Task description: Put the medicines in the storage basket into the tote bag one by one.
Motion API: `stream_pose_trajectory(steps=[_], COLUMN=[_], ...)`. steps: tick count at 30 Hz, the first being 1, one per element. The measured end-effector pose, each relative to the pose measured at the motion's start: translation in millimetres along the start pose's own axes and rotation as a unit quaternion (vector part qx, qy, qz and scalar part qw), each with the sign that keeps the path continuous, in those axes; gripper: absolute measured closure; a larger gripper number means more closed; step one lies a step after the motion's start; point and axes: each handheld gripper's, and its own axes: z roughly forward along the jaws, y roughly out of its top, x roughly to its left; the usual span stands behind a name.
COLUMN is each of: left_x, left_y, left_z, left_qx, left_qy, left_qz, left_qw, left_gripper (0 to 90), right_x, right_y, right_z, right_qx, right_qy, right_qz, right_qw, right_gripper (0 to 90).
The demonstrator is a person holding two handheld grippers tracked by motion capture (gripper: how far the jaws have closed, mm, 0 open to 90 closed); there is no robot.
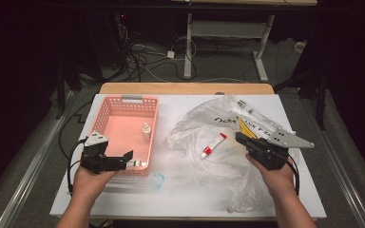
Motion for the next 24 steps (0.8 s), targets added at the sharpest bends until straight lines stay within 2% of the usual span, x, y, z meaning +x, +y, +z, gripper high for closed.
stream_pose_trajectory(steps=[3, 6, 8, 10, 15, 17, 21, 22, 23, 24], left_x=[3.5, 6.7, 6.4, 4.3, 0.6, 0.2, -1.8, -1.7, -1.6, -1.2], left_y=[2.5, 6.4, 9.3, 13.0, 22.4, 25.1, 27.3, 27.9, 28.2, 28.8], left_z=[6.3, 11.8, 13.9, 16.8, 25.2, 30.6, 43.3, 46.4, 48.1, 50.8], left_qx=[0.035, 0.071, 0.085, 0.104, 0.148, 0.171, 0.227, 0.238, 0.244, 0.255], left_qy=[-0.001, -0.002, -0.003, -0.002, -0.016, -0.018, -0.019, -0.023, -0.026, -0.03], left_qz=[-0.006, -0.012, -0.016, -0.011, -0.013, -0.016, -0.017, -0.023, -0.028, -0.034], left_qw=[0.9994, 0.9974, 0.9963, 0.9945, 0.9888, 0.985, 0.9736, 0.9707, 0.9691, 0.9658], left_gripper=[0.0, 0.0, 0.0, 0.0, 3.4, 4.6, 5.4, 5.9, 6.6, 7.2], right_x=[0.0, -0.1, 0.0, -0.2, 0.6, 0.7, 0.6, 0.5, 0.3, 0.2], right_y=[0.1, 0.0, 0.1, -0.2, -0.6, -0.5, -0.7, -0.7, -0.9, -0.9], right_z=[0.1, -0.1, -0.2, -0.2, 0.3, 0.2, 0.1, 0.2, 0.3, 0.4], right_qx=[-0.001, 0.0, -0.001, 0.0, 0.001, 0.001, 0.001, 0.001, 0.001, 0.001], right_qy=[0.0, 0.0, 0.0, 0.0, 0.0, 0.0, 0.0, 0.0, 0.001, 0.002], right_qz=[0.002, 0.001, 0.002, 0.002, 0.003, 0.001, 0.003, 0.002, 0.003, 0.003], right_qw=[1.0, 1.0, 1.0, 1.0, 1.0, 1.0, 1.0, 1.0, 1.0, 1.0], right_gripper=[90.0, 90.0, 90.0, 90.0, 90.0, 90.0, 90.0, 90.0, 90.0, 90.0])
